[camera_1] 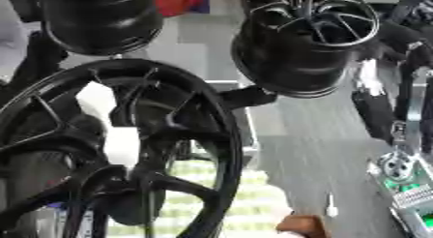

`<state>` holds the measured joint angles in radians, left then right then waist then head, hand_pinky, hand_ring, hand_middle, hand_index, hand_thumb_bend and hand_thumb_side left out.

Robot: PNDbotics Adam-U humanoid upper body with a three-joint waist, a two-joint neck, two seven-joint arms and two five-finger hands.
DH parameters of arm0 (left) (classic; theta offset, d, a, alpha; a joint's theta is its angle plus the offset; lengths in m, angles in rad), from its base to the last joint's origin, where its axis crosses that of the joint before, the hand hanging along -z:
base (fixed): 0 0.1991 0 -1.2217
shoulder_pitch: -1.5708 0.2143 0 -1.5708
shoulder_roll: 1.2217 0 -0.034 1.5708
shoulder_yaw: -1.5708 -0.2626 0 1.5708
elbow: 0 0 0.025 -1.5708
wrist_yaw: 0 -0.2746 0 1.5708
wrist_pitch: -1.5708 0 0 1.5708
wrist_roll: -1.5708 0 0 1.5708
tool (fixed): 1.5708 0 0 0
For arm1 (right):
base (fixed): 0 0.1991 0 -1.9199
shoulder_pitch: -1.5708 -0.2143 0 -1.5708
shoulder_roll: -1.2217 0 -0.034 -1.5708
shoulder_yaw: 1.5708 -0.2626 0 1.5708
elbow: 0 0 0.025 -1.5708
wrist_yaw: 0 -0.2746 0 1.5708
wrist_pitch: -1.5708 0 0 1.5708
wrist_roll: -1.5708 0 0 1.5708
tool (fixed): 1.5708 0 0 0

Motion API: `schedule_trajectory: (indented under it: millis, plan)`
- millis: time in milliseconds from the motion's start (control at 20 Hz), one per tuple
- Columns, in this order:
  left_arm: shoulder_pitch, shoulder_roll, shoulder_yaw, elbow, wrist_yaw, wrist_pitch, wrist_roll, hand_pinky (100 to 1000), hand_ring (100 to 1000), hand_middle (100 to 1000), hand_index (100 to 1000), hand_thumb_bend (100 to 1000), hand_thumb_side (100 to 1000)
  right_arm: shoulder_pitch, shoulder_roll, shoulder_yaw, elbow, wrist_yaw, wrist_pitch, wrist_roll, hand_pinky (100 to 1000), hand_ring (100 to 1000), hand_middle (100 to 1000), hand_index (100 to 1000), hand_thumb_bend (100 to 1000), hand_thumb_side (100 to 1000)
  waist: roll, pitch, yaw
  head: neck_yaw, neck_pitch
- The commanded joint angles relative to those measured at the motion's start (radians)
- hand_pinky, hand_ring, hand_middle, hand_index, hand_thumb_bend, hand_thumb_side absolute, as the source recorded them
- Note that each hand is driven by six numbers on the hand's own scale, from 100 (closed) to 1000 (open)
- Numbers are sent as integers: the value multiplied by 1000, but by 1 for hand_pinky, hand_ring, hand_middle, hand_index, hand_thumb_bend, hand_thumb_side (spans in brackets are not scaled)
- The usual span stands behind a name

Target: Pull the pin out of the wheel hub.

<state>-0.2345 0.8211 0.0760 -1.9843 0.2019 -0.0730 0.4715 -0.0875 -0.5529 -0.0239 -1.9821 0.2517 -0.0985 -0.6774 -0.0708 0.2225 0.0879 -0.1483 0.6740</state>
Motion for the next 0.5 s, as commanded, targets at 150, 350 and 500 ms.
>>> schedule_trajectory:
  millis: [150, 350, 500]
  plan:
    - [3, -26, 23, -16, 18, -75, -16, 744, 632, 603, 806, 100, 704, -22, -69, -22, -18, 2, -11, -17, 759, 811, 777, 817, 100, 603, 11, 1, 8, -14, -45]
    - [11, -44, 22, -16, 25, -90, -15, 744, 632, 603, 807, 100, 712, -30, -99, -18, -18, -3, -6, -9, 762, 813, 785, 822, 100, 587, 12, 3, 14, -16, -40]
    - [14, -51, 17, -16, 24, -91, -18, 744, 634, 606, 816, 100, 717, -32, -128, -16, -18, -15, 8, 3, 765, 815, 790, 824, 100, 561, 9, -1, 12, 25, 5]
